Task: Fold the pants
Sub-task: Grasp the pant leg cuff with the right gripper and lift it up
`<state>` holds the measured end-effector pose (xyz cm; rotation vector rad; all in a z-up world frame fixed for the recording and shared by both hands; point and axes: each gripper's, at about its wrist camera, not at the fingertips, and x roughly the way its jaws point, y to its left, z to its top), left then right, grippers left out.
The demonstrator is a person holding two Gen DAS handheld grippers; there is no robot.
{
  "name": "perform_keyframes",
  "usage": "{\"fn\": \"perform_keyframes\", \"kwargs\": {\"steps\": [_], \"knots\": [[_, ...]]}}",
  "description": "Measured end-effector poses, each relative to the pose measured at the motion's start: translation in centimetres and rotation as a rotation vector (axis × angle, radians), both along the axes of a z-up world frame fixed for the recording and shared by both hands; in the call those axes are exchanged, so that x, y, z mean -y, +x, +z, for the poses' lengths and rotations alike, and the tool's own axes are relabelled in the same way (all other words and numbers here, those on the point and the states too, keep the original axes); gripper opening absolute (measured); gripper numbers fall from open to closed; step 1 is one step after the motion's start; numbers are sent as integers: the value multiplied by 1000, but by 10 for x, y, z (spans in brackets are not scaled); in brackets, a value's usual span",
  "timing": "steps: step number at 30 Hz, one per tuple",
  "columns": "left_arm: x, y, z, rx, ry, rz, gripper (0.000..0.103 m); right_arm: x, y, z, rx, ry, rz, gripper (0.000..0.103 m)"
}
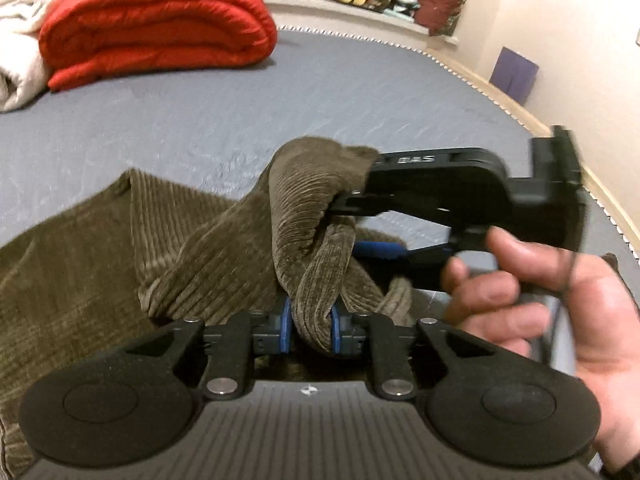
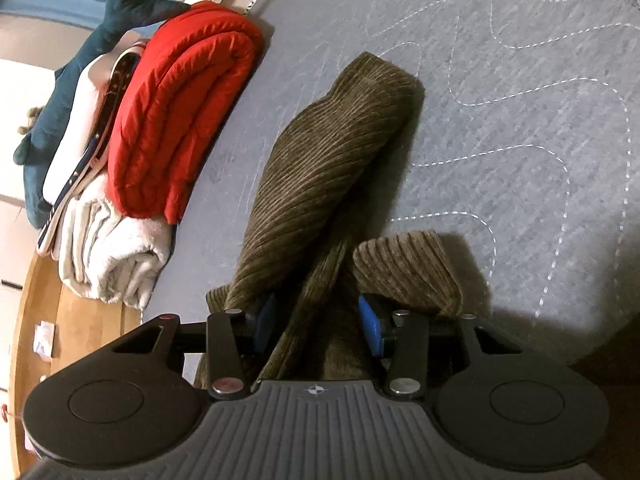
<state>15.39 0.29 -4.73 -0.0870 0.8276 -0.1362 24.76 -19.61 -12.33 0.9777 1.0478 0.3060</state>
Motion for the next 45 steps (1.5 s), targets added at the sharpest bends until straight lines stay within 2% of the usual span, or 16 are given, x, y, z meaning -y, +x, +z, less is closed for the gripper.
{"fn": "perform_keyframes", "kwargs": {"steps": [5, 11, 13, 14, 15, 19, 24, 27, 30, 34, 35, 36, 38, 39, 41, 45], "knots": [[-7, -2, 8, 19, -23, 6, 19, -5, 19, -5, -15, 59, -24, 48], [-10, -3, 22, 45, -41, -2, 19, 3, 38, -10, -18, 107, -54, 42], [-10, -1, 23, 48, -39, -3, 19, 7, 42, -9, -9, 115, -56, 31], [-12, -1, 22, 49, -40, -4, 19, 9, 43, -7, -2, 115, -63, 15], [-13, 0, 22, 50, -41, -7, 19, 11, 45, -4, 11, 116, -70, 10], [-18, 4, 20, 60, -74, -23, 20, 12, 50, 28, 122, 73, -43, 7], [-32, 4, 26, 72, -177, -9, 38, 11, 54, 87, 333, -29, 46, 7], [-37, 1, 34, 98, -208, -12, 42, 15, 53, 118, 463, -78, 99, 7], [-42, -1, 40, 122, -236, 1, 44, 28, 50, 136, 548, -102, 116, 7], [-46, -5, 47, 164, -261, 15, 44, 53, 50, 148, 602, -69, 73, 7], [-47, -7, 49, 180, -256, 22, 44, 62, 50, 150, 619, -63, 46, 6], [-48, -8, 50, 194, -253, 27, 44, 73, 50, 153, 632, -54, 10, 0], [-51, -8, 49, 200, -248, 42, 44, 104, 48, 154, 660, 4, -84, 0], [-53, -6, 48, 194, -244, 58, 44, 121, 47, 153, 663, 25, -129, 0], [-55, -3, 44, 173, -243, 83, 44, 143, 49, 145, 611, -19, -196, 0], [-57, 1, 40, 134, -241, 106, 44, 161, 67, 101, 340, -180, -255, 5]]}}
